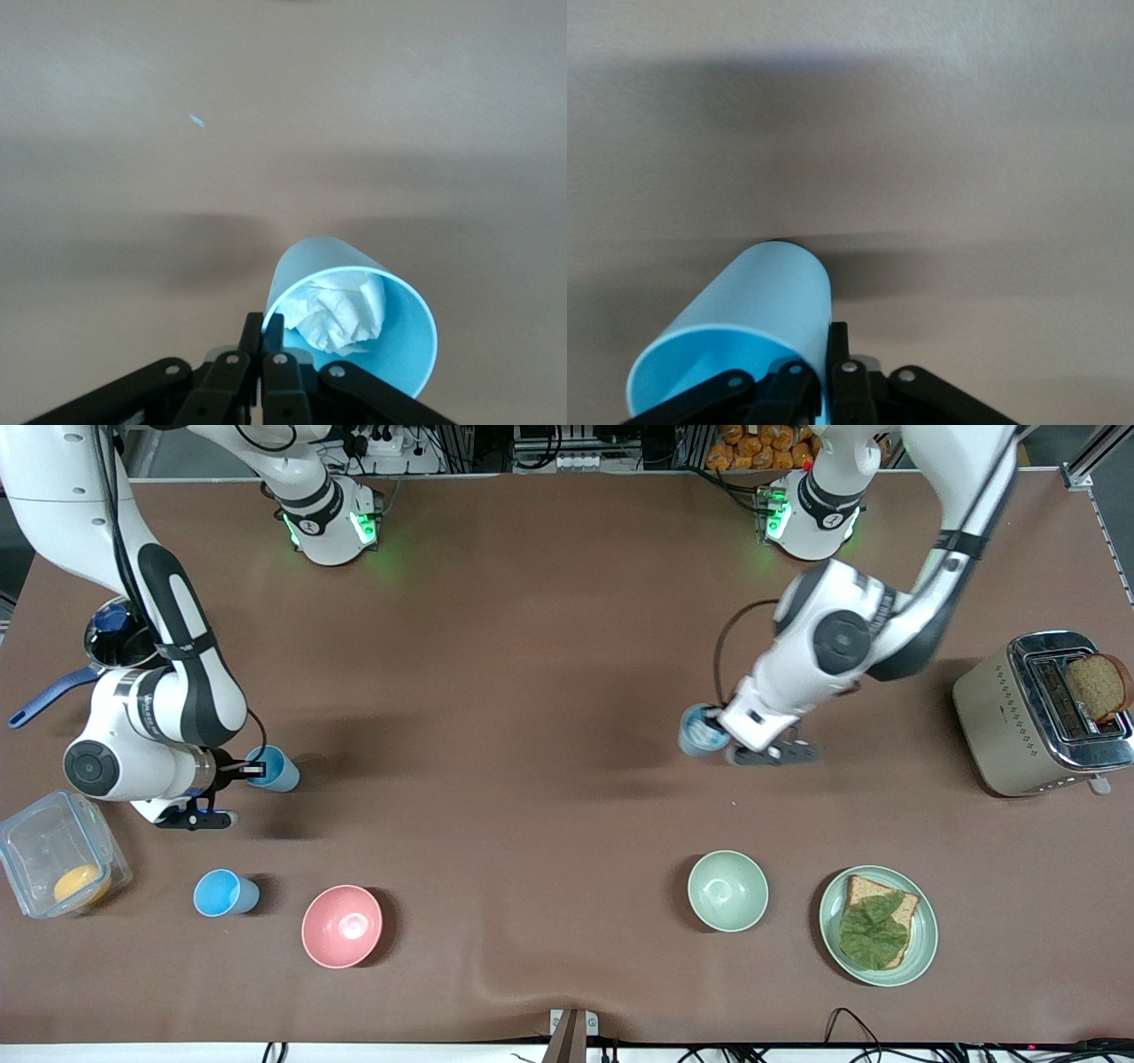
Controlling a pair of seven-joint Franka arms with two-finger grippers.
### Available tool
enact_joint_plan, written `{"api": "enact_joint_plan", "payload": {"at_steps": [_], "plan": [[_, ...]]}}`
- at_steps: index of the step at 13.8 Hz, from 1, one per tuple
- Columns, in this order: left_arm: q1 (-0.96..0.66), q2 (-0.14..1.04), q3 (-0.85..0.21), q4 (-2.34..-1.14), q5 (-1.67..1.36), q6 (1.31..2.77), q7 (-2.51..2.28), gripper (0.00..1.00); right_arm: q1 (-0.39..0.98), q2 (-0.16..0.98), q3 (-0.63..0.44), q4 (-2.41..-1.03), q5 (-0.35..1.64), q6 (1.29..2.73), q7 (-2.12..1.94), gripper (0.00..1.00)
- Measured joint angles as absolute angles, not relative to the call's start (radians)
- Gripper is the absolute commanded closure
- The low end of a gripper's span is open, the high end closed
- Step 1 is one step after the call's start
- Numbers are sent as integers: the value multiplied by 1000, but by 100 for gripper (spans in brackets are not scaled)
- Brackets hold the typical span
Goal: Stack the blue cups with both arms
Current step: 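Grasp the tissue cup with the left gripper while the right gripper grasps its cup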
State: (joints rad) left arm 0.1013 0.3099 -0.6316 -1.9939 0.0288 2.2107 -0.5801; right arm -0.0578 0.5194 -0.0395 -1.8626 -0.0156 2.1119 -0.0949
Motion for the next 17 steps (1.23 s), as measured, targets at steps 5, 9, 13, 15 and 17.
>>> {"api": "enact_joint_plan", "payload": {"at_steps": [5,9,13,15,17], "plan": [[-52,366,-651,-1981,29,2263,-802,100,-55,434,-24,-1832,-16,2082,-116,100],[-130,423,-649,-1969,29,2322,-902,100,-54,363,-20,-1749,-14,1918,-117,100],[-185,457,-642,-1958,36,2359,-967,100,-48,352,-17,-1684,39,1843,-116,100],[-228,482,-622,-1935,108,2363,-1050,100,-18,352,-14,-1676,100,1832,-87,100],[-266,525,-609,-1894,185,2364,-1143,100,35,352,-11,-1651,126,1809,12,100]]}}
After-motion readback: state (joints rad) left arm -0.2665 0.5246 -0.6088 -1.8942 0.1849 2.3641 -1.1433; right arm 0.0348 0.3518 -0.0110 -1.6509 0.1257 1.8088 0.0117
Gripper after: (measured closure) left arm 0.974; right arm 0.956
